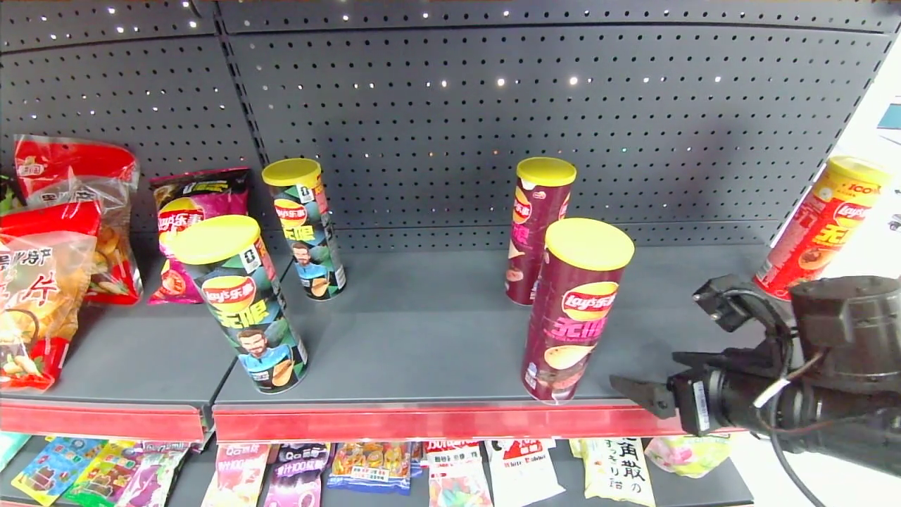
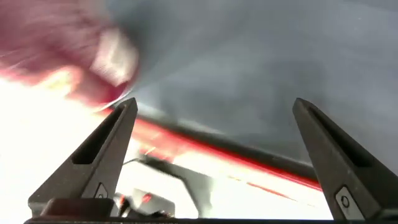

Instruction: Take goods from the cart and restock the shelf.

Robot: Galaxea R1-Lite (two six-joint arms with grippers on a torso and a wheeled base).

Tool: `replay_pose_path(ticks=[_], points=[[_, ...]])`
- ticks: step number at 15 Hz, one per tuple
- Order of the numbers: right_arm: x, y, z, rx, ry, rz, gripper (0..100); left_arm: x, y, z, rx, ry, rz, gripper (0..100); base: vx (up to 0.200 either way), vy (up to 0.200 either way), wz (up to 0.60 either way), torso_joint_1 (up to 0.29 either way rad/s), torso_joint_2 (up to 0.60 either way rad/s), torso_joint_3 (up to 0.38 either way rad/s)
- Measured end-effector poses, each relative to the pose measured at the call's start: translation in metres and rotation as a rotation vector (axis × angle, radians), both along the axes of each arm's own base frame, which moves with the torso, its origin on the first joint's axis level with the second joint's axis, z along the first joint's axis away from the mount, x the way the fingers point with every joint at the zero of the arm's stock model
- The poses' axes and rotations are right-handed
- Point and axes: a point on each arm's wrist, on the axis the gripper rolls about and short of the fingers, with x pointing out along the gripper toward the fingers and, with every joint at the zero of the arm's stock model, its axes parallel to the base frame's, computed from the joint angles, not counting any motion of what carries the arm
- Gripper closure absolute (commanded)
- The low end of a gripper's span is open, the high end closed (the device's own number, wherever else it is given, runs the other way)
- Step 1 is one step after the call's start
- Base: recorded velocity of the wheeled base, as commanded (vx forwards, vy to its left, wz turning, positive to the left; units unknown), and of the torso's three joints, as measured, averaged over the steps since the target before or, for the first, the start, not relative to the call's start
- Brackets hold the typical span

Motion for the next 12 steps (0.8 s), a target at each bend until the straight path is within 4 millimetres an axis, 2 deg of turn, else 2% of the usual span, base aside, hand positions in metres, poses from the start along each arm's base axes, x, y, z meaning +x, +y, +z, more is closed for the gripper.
replay_pose_path(ticks=[2,4,6,8,12], points=[[-0.007,-0.021,0.006,0.064,-0.028,0.187,0,0.0,0.0,0.0,0.0,0.0,0.0,0,0.0,0.0,0.0,0.0,0.0,0.0],[-0.014,-0.034,0.008,0.083,-0.058,0.253,0,0.0,0.0,0.0,0.0,0.0,0.0,0,0.0,0.0,0.0,0.0,0.0,0.0],[-0.017,-0.037,0.01,0.126,-0.067,0.296,0,0.0,0.0,0.0,0.0,0.0,0.0,0,0.0,0.0,0.0,0.0,0.0,0.0],[-0.018,-0.038,0.014,0.221,-0.071,0.431,0,0.0,0.0,0.0,0.0,0.0,0.0,0,0.0,0.0,0.0,0.0,0.0,0.0],[-0.004,-0.045,0.013,0.263,-0.145,0.58,0,0.0,0.0,0.0,0.0,0.0,0.0,0,0.0,0.0,0.0,0.0,0.0,0.0]])
